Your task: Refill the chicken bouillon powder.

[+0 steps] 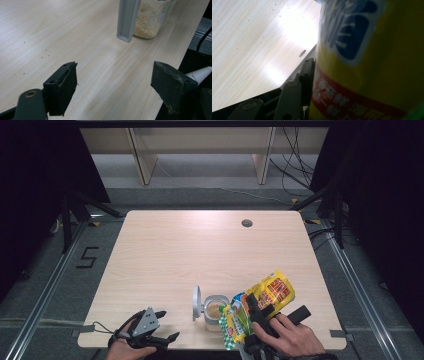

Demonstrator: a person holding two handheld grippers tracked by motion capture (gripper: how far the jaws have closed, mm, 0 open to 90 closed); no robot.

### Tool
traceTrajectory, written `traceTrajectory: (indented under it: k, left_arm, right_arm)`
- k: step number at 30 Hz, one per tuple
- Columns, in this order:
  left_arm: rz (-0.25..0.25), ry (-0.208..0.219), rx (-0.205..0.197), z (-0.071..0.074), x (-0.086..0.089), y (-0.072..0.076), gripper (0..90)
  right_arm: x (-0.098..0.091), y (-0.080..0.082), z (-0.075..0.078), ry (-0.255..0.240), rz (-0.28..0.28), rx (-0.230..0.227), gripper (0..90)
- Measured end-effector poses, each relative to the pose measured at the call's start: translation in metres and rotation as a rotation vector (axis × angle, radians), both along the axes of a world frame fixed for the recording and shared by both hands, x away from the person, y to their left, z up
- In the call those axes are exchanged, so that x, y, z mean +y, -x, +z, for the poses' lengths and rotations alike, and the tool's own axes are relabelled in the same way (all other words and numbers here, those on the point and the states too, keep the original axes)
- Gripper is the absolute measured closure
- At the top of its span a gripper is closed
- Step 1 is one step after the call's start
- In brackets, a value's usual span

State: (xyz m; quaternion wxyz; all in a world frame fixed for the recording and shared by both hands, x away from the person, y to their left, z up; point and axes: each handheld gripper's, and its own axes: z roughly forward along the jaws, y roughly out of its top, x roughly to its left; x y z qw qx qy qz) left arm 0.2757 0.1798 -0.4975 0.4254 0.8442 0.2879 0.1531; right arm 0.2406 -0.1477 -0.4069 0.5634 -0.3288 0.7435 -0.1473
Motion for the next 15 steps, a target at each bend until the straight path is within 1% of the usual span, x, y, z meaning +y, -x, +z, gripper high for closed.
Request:
traceTrajectory:
  k: [1,2,3,4,5,6,7,8,9,10,11,12,14,15]
  left_arm:
    - [0.002,0.016,0.002,-0.0006,-0.0007,0.0002,20.2]
    - [0.0,0.002,0.001,0.0001,-0.0001,0.0,20.2]
    - [-0.001,-0.001,-0.001,0.0001,-0.0001,0.0001,20.2]
    - [-0.001,-0.001,-0.001,0.0001,0.0,0.0001,20.2]
    - [0.001,0.008,0.002,-0.0001,-0.0005,0.0003,20.2]
    - [0.0,-0.002,-0.001,0.0001,0.0001,-0.0001,20.2]
    - [-0.001,-0.002,-0.002,0.0002,0.0002,0.0,20.2]
    - [0.0,-0.001,-0.002,0.0003,0.0002,0.0001,20.2]
    - [0.001,-0.017,-0.009,0.0002,0.0008,-0.0007,20.2]
    - [0.0,-0.02,-0.012,0.0001,0.0008,-0.001,20.2]
    - [0.0,-0.007,-0.004,0.0003,0.0004,-0.0002,20.2]
    - [-0.001,0.0,-0.002,0.0003,0.0001,0.0001,20.2]
    - [0.001,-0.006,-0.003,0.0001,0.0002,-0.0003,20.2]
    - [0.0,-0.008,-0.004,0.0002,0.0004,-0.0003,20.2]
  right_arm:
    - [-0.0001,0.0,0.0,0.007,0.009,-0.017,64.3]
    - [-0.0003,0.0001,0.0,0.007,0.007,-0.016,64.3]
    - [-0.0004,-0.0002,0.0002,0.002,-0.001,0.001,64.3]
    - [-0.0005,-0.0002,0.0001,0.001,0.003,-0.003,64.3]
    - [-0.0003,0.0,0.0,0.006,0.009,-0.016,64.3]
    - [-0.0001,0.0003,-0.0002,0.005,0.005,-0.014,64.2]
    - [0.0007,-0.0007,0.001,0.031,0.021,-0.015,64.3]
    - [0.0008,-0.0006,0.0009,0.03,0.024,-0.014,64.3]
    - [0.0008,-0.0007,0.0011,0.03,0.024,-0.014,64.3]
    - [0.0009,-0.0007,0.0012,0.03,0.024,-0.015,64.2]
    - [0.001,-0.0003,0.0013,0.031,0.026,-0.02,64.3]
    - [0.0001,0.0008,0.0,-0.008,0.007,-0.006,64.3]
    - [0.0005,0.0011,0.0014,0.002,0.018,-0.023,64.2]
    - [0.0007,0.0011,0.0016,0.005,0.013,-0.017,64.3]
